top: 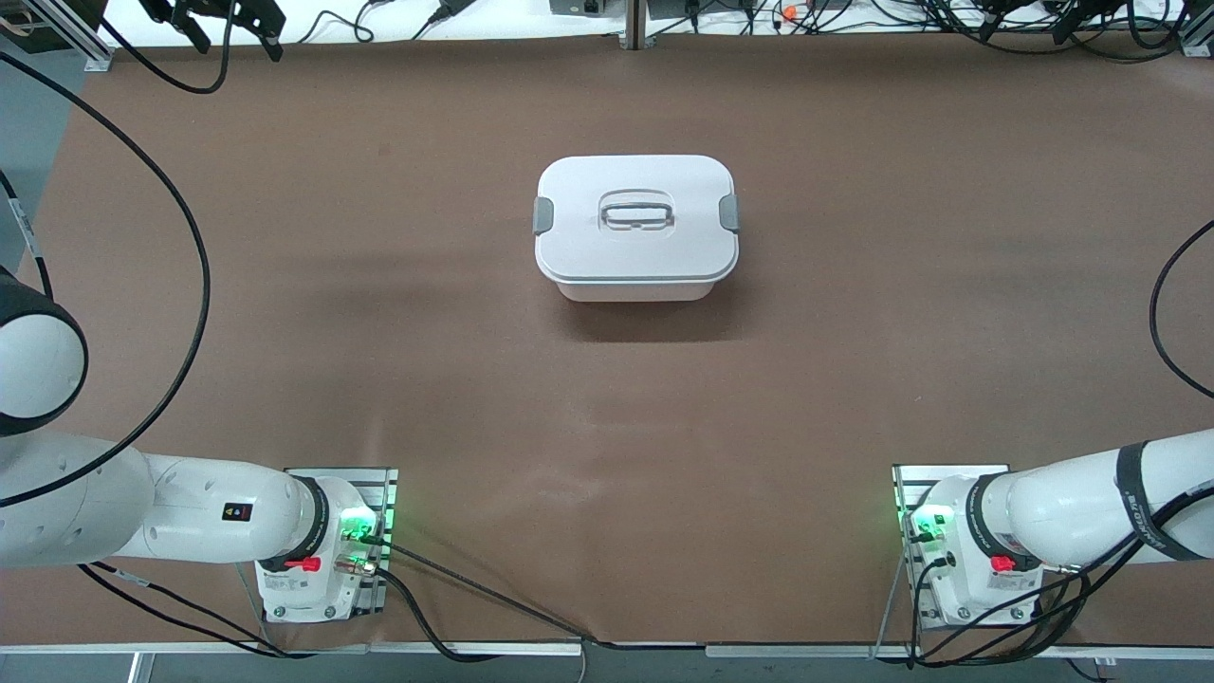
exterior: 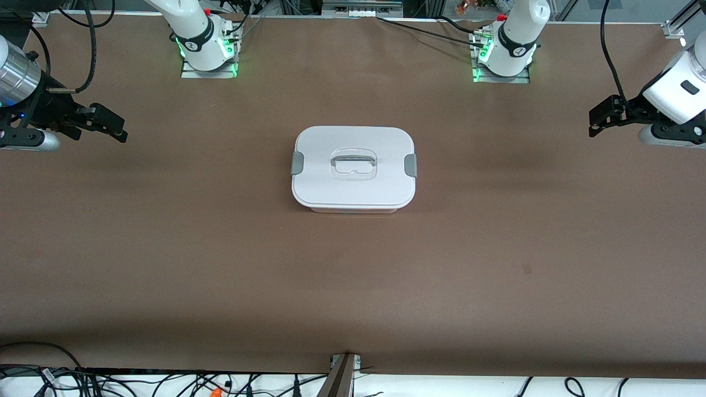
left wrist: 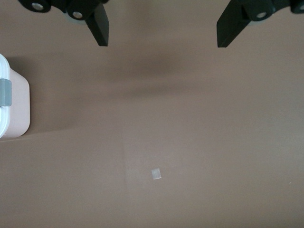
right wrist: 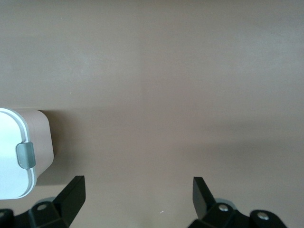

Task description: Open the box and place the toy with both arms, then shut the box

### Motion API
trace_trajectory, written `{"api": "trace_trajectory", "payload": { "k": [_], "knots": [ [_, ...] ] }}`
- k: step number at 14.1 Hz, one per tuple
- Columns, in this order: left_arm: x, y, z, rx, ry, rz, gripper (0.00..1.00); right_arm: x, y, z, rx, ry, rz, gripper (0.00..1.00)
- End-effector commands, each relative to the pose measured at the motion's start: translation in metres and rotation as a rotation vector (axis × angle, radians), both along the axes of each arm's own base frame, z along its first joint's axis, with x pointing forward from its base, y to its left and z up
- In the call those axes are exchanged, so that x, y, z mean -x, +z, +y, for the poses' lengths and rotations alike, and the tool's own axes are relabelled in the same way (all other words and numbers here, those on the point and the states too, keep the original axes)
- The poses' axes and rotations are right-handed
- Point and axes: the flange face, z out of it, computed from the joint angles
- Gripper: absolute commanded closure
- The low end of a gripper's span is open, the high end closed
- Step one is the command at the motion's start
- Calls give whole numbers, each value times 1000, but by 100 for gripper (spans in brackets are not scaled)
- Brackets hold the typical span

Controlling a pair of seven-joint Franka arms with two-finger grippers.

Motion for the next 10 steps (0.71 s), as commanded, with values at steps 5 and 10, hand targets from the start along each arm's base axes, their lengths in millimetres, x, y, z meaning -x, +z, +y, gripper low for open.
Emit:
{"api": "trace_trajectory", "payload": {
  "k": [5, 10],
  "knots": [
    [-7, -2, -1, 18, 35, -9, 0, -3, 5, 0, 11, -1, -7, 0],
    [-8, -2, 0, 18, 37, -7, 0, -3, 5, 1, 11, 0, -6, 0]
  ]
}}
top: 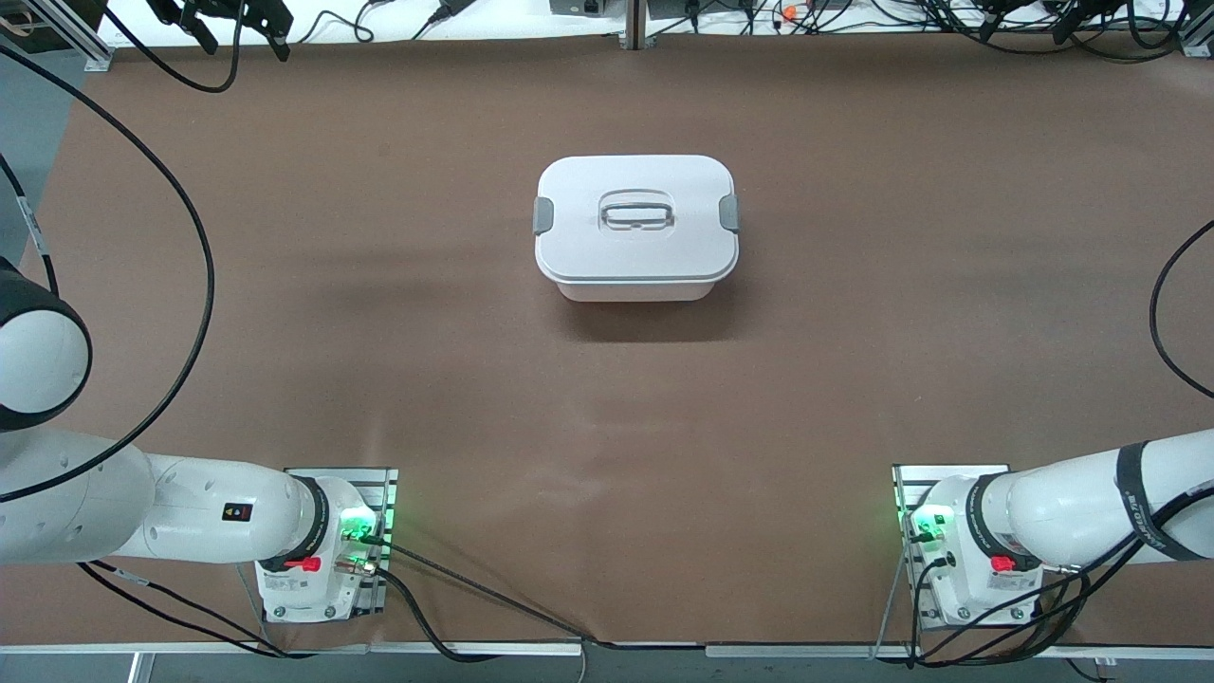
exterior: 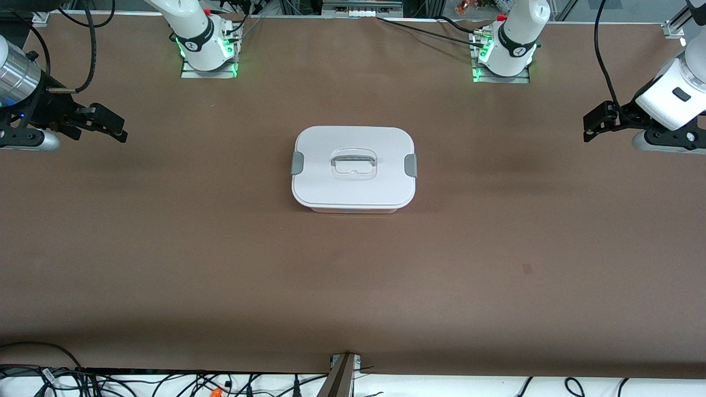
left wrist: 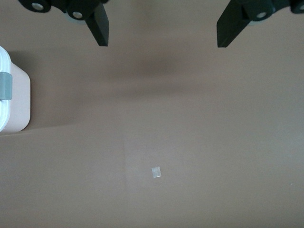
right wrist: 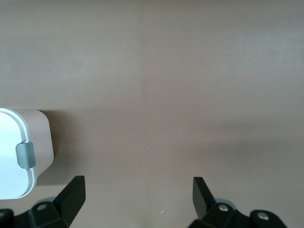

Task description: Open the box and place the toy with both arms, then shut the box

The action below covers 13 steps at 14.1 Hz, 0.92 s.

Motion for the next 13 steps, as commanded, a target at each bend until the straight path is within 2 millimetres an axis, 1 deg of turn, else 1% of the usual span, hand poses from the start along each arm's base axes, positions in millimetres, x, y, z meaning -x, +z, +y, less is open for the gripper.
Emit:
{"api": "trace_trajectory", "payload": {
  "k": [1, 13],
  "knots": [
    [-3, 3, -2, 17, 7, -6, 0, -3, 5, 0, 12, -1, -5, 0],
    [-2, 2, -1, 17, 6, 9, 0, -3, 5, 0, 12, -1, -5, 0]
  ]
}}
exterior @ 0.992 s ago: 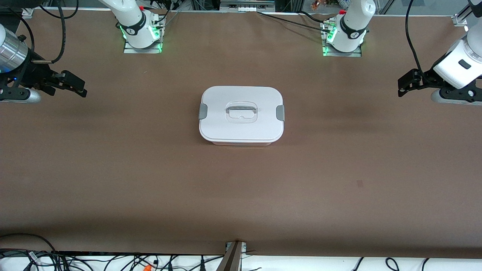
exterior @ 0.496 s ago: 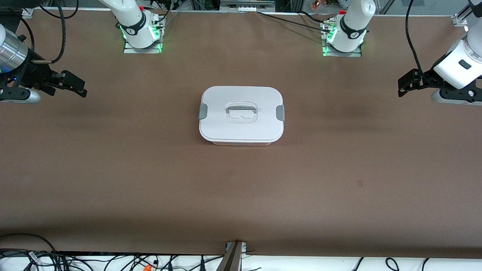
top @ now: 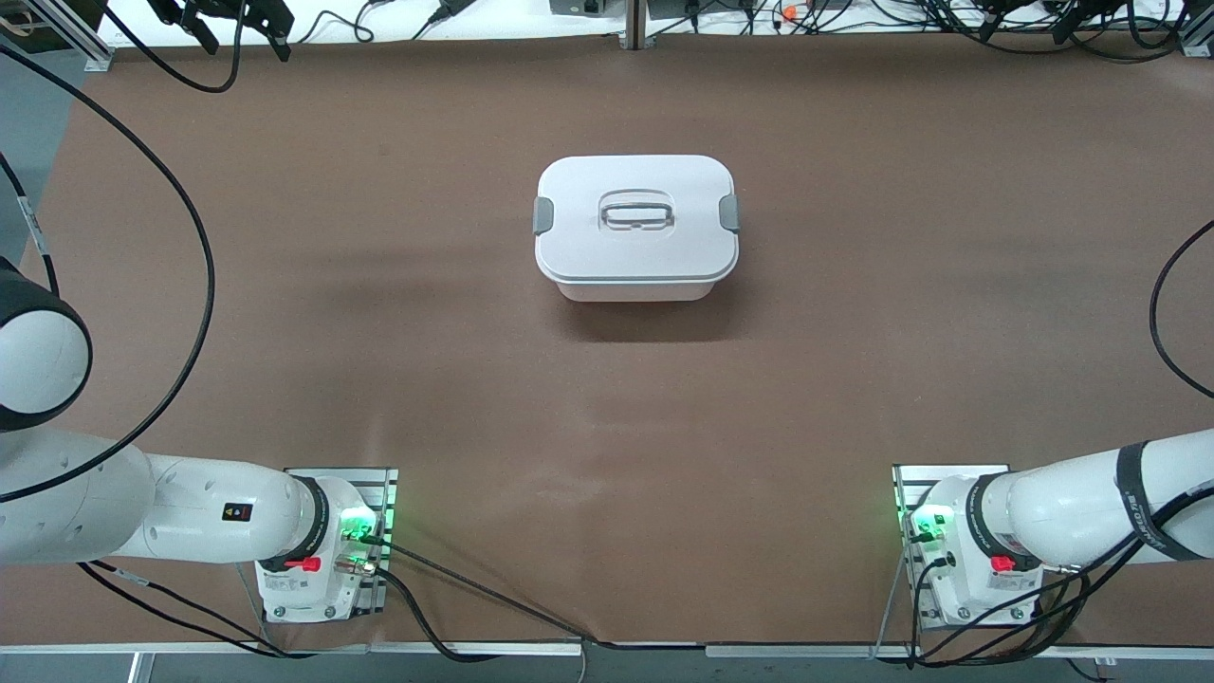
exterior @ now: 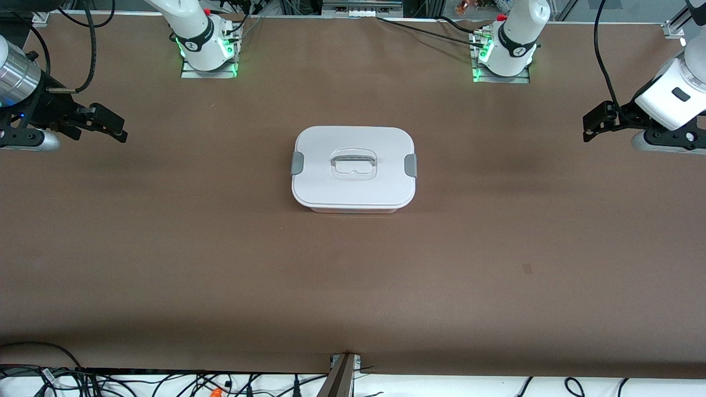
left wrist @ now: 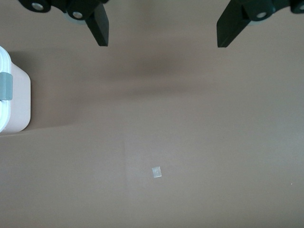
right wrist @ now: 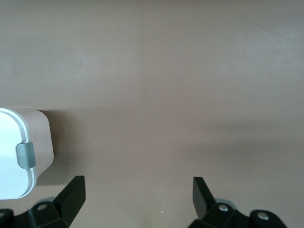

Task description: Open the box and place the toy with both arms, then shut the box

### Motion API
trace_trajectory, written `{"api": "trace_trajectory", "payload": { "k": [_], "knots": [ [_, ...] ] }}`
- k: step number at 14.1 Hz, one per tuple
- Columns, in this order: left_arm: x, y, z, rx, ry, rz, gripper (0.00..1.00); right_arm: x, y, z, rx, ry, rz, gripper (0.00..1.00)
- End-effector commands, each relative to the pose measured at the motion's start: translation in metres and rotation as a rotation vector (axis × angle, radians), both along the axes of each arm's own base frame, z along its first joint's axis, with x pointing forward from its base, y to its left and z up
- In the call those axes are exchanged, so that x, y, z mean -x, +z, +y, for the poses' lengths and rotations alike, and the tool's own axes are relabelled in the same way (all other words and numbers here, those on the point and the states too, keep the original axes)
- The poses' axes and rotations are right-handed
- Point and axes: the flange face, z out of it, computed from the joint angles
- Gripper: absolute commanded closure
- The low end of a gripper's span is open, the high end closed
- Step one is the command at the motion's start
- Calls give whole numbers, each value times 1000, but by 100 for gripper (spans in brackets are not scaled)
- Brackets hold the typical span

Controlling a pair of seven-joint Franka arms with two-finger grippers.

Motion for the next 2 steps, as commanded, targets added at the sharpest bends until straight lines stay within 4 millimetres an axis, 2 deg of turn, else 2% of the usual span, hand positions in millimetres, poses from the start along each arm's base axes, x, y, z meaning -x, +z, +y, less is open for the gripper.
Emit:
{"api": "trace_trajectory", "payload": {
  "k": [1, 2],
  "knots": [
    [-2, 2, 2, 18, 8, 7, 0, -3, 5, 0, 12, -1, -6, 0],
    [-3, 1, 2, 18, 9, 7, 0, -3, 5, 1, 11, 0, -6, 0]
  ]
}}
